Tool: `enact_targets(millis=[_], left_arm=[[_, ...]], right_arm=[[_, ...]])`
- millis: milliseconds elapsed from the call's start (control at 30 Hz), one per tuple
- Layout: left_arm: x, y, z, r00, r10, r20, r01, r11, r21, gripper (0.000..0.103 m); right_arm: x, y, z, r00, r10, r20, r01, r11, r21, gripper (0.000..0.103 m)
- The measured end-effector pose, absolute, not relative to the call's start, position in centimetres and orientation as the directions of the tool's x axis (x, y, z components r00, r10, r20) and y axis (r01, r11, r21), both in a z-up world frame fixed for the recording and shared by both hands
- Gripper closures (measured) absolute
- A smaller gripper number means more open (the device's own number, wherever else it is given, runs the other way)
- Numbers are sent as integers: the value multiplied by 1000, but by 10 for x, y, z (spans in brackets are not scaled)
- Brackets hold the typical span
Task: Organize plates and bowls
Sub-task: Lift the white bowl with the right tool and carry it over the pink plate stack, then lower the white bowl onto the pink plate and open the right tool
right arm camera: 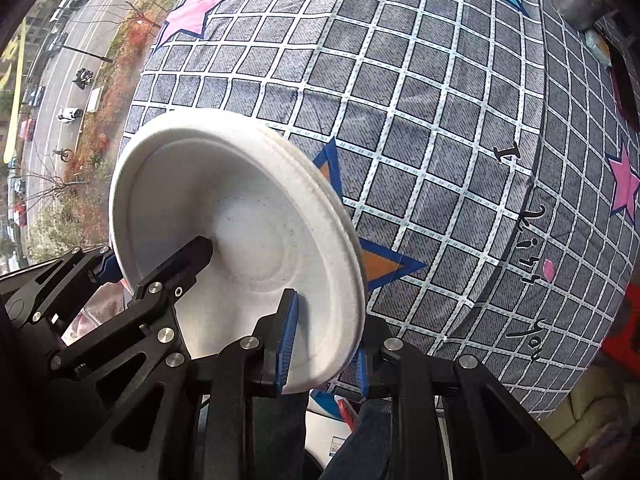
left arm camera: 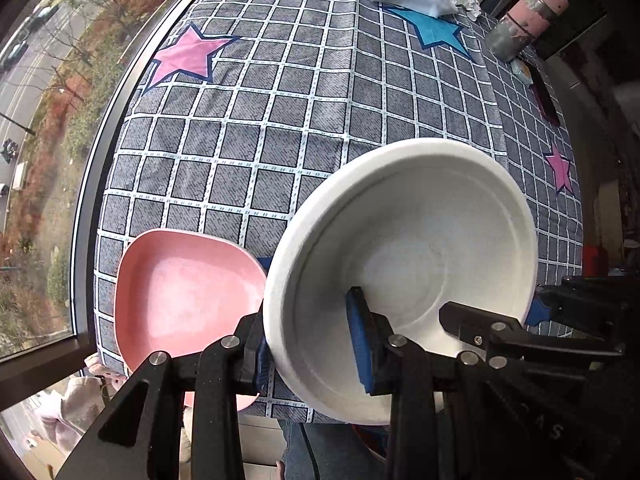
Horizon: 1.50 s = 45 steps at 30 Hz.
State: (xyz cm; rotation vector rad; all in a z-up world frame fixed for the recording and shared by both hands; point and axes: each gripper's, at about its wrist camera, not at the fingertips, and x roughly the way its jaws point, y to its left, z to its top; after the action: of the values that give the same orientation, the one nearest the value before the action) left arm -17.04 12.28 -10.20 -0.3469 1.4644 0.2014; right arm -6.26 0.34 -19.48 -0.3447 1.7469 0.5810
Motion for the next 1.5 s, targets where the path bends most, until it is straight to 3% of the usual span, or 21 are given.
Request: enact_targets(millis=[167, 567, 1200, 1267, 1400, 1433, 1467, 1500], left_arm=[[-167, 112, -118, 96, -57, -994, -400, 912, -91, 67], [-212, 170, -128, 47, -22, -999, -523, 851, -44, 67], [-230, 199, -154, -18, -34, -999, -532, 847, -19, 67], [-231, 199, -155, -15, -20, -1000, -526, 850, -9, 62], [-235, 199, -152, -23, 70, -997, -505, 860, 72, 39], [-235, 200, -150, -22, 89, -996, -505, 859, 88, 38], [-236, 201, -149, -22, 102, -995, -507, 856, 99, 34], [-237, 202, -147, -19, 108, -994, -509, 855, 102, 23]], right_arm=[[-75, 28, -194, -267, 60, -962, -569, 796, 207, 77], [-116, 96, -208, -321, 52, -946, -653, 711, 261, 77], [-139, 132, -239, -362, 30, -932, -638, 721, 271, 77], [-144, 139, -238, -351, 29, -936, -645, 717, 264, 77], [-140, 143, -223, -321, 28, -947, -659, 712, 245, 74], [-138, 145, -221, -310, 28, -950, -659, 714, 237, 66], [-137, 144, -218, -287, 16, -958, -665, 717, 211, 49], [-133, 141, -215, -255, 1, -967, -672, 719, 178, 41]])
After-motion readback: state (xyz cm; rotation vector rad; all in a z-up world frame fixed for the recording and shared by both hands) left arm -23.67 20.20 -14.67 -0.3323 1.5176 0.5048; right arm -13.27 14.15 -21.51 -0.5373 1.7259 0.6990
